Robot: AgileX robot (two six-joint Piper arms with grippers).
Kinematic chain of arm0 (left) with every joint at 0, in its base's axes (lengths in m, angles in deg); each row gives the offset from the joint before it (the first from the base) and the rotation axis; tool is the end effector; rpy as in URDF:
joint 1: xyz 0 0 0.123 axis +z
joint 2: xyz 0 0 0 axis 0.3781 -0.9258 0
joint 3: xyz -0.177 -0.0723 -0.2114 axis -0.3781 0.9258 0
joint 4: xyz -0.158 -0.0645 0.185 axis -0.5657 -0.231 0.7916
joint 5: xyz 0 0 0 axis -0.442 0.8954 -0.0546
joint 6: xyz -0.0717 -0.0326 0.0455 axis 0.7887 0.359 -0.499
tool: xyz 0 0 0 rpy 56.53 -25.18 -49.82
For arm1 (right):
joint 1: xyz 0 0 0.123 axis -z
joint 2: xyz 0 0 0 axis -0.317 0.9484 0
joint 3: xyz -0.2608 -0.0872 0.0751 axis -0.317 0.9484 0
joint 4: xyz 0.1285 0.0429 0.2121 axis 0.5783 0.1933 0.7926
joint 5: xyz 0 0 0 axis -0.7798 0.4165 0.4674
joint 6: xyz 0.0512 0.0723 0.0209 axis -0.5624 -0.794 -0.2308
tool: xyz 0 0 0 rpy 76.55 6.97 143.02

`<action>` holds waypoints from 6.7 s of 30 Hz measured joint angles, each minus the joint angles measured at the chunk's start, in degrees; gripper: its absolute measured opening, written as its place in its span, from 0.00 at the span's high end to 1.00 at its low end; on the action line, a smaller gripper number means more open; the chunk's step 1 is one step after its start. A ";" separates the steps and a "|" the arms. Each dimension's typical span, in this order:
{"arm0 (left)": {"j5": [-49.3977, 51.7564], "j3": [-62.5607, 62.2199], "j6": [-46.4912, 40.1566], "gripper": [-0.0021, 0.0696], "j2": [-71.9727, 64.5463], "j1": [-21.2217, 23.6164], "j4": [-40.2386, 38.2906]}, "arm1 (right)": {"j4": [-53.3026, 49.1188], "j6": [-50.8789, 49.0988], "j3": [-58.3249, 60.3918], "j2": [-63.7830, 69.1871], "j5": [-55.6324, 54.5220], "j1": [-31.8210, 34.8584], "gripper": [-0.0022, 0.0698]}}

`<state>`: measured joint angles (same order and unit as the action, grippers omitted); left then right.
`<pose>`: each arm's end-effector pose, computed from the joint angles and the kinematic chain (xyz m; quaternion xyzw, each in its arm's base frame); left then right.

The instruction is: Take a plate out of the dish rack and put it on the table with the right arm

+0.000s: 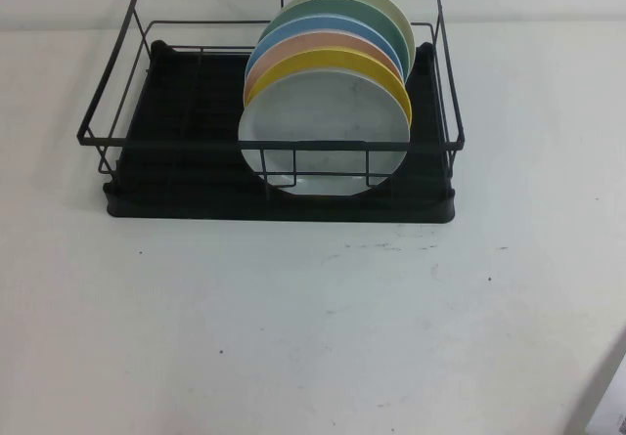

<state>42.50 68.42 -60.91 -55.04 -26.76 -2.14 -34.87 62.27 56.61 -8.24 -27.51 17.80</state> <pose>0.0531 -0.0025 0.1740 0.0228 0.7973 -0.0194 0.6029 0.0524 0.0091 0.1720 0.0093 0.7999 0.0728 0.5956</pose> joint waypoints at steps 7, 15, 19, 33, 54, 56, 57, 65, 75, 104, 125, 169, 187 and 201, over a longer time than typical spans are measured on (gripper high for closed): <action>0.00 0.00 0.00 0.98 0.00 0.00 0.00 | 0.00 0.00 0.00 0.00 0.00 0.00 1.00; 0.00 0.00 0.00 0.98 0.00 0.00 0.00 | 0.00 0.00 0.00 0.00 0.00 0.00 1.00; 0.00 0.00 0.00 0.98 0.00 0.00 0.00 | 0.00 0.00 0.00 0.00 0.00 0.00 1.00; 0.00 0.00 0.00 0.98 0.00 0.00 0.00 | 0.00 0.00 0.00 0.00 0.00 0.00 1.00; 0.00 0.00 0.00 0.98 0.00 0.00 0.00 | 35.97 0.00 0.00 0.00 -11.93 0.00 1.00; 0.00 0.00 0.00 0.98 0.00 0.00 0.00 | 39.02 0.00 0.00 0.00 -12.79 0.00 1.00; 0.00 0.00 0.00 0.98 0.00 0.00 0.00 | 39.73 0.00 0.00 0.00 -13.07 0.00 1.00; 0.00 0.00 0.00 0.98 0.00 0.00 0.00 | 42.63 0.87 -2.78 1.52 -6.62 0.00 1.00; 0.00 0.00 0.00 0.98 0.00 0.00 0.00 | 39.91 18.11 -22.43 29.52 9.91 0.00 1.00; 0.00 0.00 0.00 0.98 0.00 0.00 0.00 | 27.08 55.41 -71.14 89.09 7.85 -23.91 0.85; 0.00 0.00 0.00 0.98 0.00 0.00 0.00 | 34.30 76.59 -81.00 103.38 -1.22 -24.46 0.54; 0.00 0.00 0.00 0.98 0.00 0.00 0.00 | 33.96 78.96 -85.79 103.45 -2.26 -24.59 0.89; 0.00 0.00 0.00 0.98 0.00 0.00 0.00 | 18.48 6.77 -73.27 79.96 20.56 -24.59 0.89; 0.00 0.00 0.00 0.98 0.00 0.00 0.00 | 38.29 8.72 -57.70 98.42 13.16 -24.59 0.89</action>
<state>42.50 68.42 -60.91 -55.04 -26.76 -2.14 3.42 70.99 -1.09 90.18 -14.35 -6.79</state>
